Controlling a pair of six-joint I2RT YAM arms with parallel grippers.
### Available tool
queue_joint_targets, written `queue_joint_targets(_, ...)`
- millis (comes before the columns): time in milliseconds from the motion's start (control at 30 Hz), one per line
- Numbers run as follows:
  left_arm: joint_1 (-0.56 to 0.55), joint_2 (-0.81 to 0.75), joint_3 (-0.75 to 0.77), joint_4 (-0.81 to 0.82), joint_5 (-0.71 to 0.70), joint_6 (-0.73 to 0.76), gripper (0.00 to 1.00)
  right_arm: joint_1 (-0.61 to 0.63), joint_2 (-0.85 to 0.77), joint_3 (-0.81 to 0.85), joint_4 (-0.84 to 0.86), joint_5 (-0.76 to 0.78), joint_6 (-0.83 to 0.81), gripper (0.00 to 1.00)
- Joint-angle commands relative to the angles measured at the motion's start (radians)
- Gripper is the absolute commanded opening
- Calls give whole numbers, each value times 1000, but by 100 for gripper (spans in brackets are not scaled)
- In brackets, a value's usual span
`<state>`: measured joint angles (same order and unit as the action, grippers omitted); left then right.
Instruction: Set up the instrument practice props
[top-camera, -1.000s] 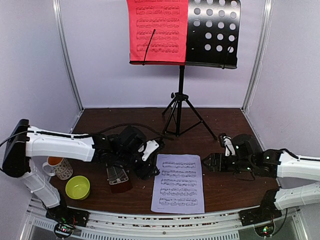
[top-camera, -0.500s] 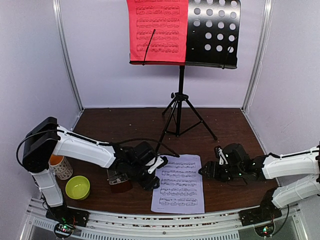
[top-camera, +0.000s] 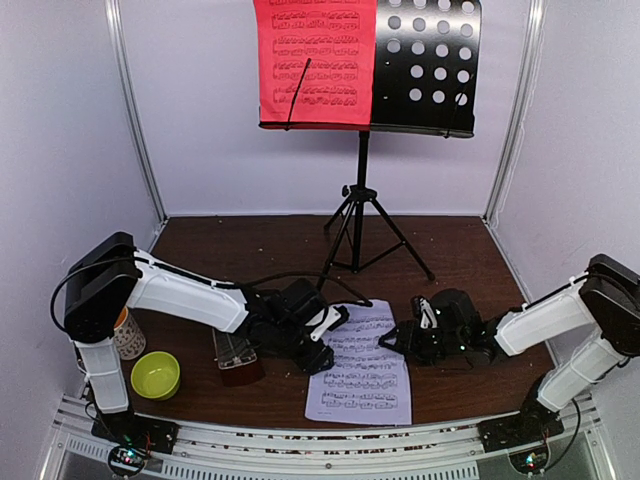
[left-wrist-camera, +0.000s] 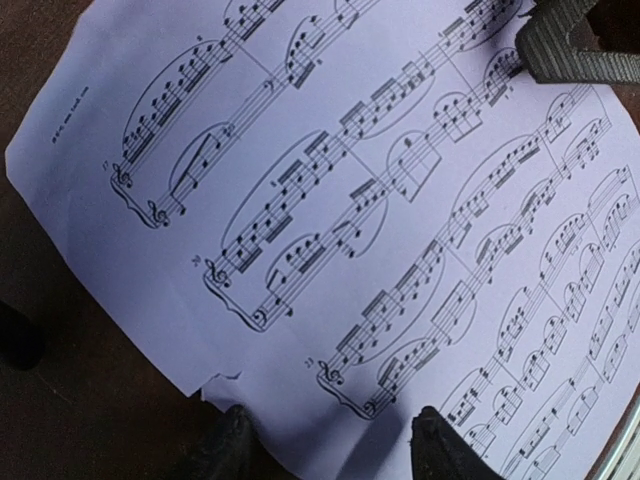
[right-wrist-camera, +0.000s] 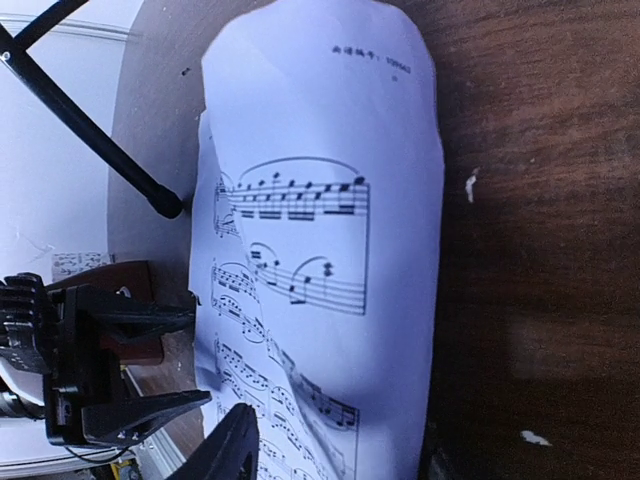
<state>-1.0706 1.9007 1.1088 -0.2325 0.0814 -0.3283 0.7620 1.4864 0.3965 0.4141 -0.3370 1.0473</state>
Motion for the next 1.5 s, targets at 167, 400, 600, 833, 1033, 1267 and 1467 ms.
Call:
queue_joint_targets(167,-5,43,-2,21,24,-7,56,0,-43,-43,220,-60,99,46)
queue_joint_targets(400,-5,44,0,37,27,4,55,1,-164,-37,175,-49,55,56)
queue_joint_targets(600,-5,43,6,46,28,3,55,2,-115,-4,61,-40,32,49)
queue_joint_targets(833,-5,-13,-9,51,4,3,55,3,-203,40,-181,67,-125,16)
queue_joint_targets(1033,-5,-141,-44,102,-13,3,65,2,-398,107,-367,131,-357,0)
queue_joint_targets(1267,-5,-347,-107,195,-48,22,83,3,-712,150,-505,28,-675,0)
queue_joint_targets(1467,-5,-457,-146,287,-32,58,85,6,-922,194,-590,-94,-808,0)
